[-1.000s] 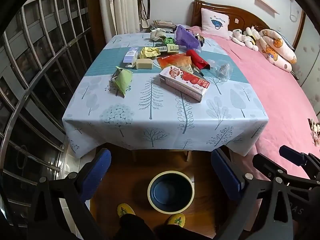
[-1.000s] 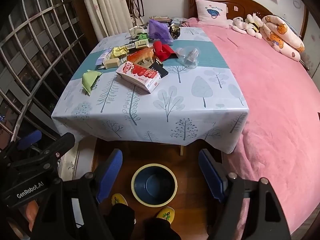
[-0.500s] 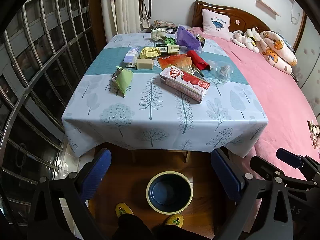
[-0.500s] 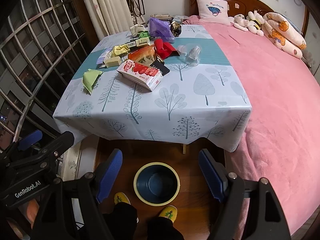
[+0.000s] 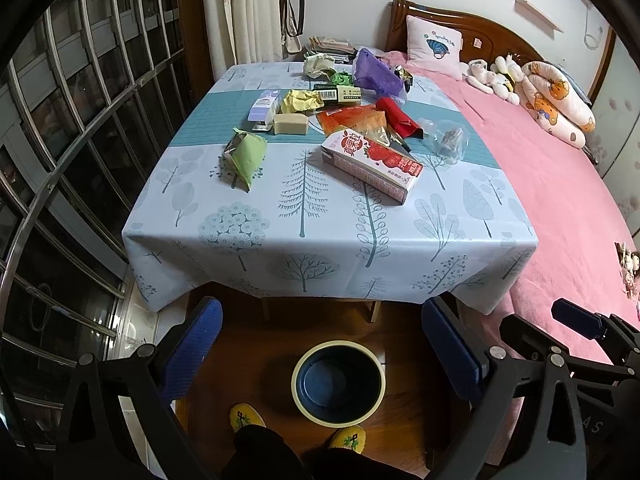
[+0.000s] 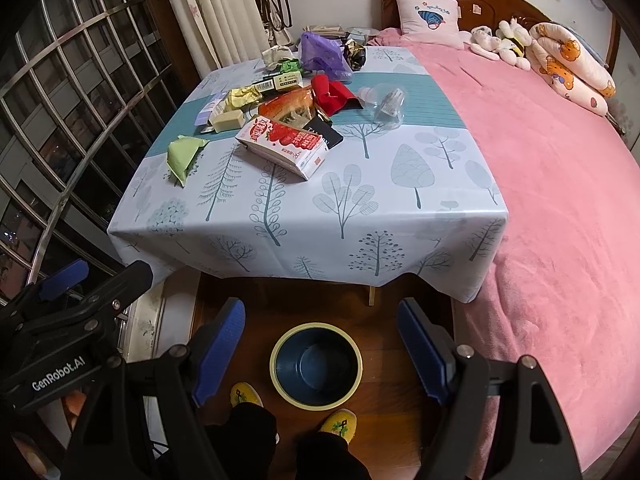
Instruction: Collect trash
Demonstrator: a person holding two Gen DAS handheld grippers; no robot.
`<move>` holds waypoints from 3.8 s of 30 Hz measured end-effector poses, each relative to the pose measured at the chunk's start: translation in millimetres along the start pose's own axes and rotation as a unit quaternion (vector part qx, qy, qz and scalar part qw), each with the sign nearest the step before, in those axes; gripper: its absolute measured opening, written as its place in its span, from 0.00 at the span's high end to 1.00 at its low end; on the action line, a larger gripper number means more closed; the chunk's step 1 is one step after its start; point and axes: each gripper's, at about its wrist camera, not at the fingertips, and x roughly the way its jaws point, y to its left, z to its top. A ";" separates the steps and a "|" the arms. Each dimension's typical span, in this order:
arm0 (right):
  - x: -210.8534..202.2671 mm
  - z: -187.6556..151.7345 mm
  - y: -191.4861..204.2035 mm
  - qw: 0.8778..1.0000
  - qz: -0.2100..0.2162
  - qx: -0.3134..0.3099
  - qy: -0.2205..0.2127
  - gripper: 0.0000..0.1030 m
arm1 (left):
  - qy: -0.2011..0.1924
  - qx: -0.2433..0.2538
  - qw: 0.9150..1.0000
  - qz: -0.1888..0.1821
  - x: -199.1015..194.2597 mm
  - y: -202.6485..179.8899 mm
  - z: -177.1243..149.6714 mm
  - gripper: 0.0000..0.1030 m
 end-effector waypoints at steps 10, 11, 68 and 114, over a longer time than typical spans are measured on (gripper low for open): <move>0.4 0.4 -0.2 1.000 0.001 0.000 0.000 0.23 | 0.000 -0.003 1.000 0.001 0.2 0.9 3.6 0.04; 0.4 0.5 -0.2 1.000 0.000 0.000 0.000 0.23 | 0.001 -0.004 1.000 0.001 0.7 0.7 4.2 0.04; 128.5 157.3 75.8 0.988 -0.034 -0.149 0.005 0.23 | 0.142 -0.106 0.982 -0.064 156.4 149.6 173.1 0.04; 154.0 169.8 110.8 0.988 0.007 -0.152 0.033 0.46 | 0.195 -0.049 0.971 -0.128 231.3 142.1 221.7 0.98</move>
